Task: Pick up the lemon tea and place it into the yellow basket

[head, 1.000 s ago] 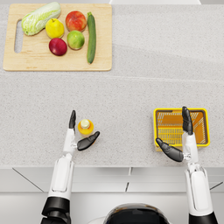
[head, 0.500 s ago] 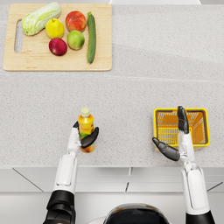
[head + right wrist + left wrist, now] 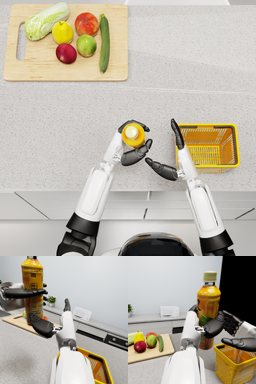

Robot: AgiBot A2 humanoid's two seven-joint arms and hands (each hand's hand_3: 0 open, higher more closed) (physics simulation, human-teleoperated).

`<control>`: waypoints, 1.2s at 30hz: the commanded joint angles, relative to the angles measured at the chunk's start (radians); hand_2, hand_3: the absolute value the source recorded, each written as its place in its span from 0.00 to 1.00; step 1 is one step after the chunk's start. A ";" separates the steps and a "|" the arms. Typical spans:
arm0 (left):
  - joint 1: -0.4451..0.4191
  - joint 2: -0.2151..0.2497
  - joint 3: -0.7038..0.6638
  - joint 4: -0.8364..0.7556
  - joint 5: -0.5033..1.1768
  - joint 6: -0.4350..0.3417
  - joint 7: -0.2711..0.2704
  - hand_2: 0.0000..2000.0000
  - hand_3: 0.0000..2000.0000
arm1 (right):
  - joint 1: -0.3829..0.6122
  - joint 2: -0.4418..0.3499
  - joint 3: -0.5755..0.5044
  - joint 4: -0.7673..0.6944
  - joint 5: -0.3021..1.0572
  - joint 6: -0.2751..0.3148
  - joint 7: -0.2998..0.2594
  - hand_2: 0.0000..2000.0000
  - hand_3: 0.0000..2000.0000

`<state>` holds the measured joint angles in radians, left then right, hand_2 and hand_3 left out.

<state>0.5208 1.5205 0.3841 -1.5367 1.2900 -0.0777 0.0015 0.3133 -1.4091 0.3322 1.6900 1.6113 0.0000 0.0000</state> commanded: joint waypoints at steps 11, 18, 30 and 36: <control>0.018 -0.019 0.217 -0.043 0.007 0.019 -0.008 1.00 1.00 | 0.102 -0.048 0.076 -0.100 0.017 0.274 0.005 1.00 0.49; -0.022 -0.103 0.179 -0.086 0.002 -0.013 -0.014 0.00 0.18 | 0.123 -0.023 0.043 -0.032 0.020 0.314 -0.004 1.00 1.00; -0.158 -0.165 -0.266 -0.216 0.000 0.076 -0.002 0.00 0.00 | 0.132 -0.044 -0.452 -0.035 0.015 0.199 -0.001 1.00 1.00; -0.164 -0.156 -0.267 -0.184 0.000 0.077 -0.002 0.00 0.00 | 0.111 -0.044 -0.501 -0.230 0.015 0.197 -0.236 1.00 1.00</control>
<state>0.3492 1.3643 0.1285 -1.7264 1.2896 -0.0002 0.0000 0.4139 -1.4543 -0.1495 1.5220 1.6262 0.1974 -0.2653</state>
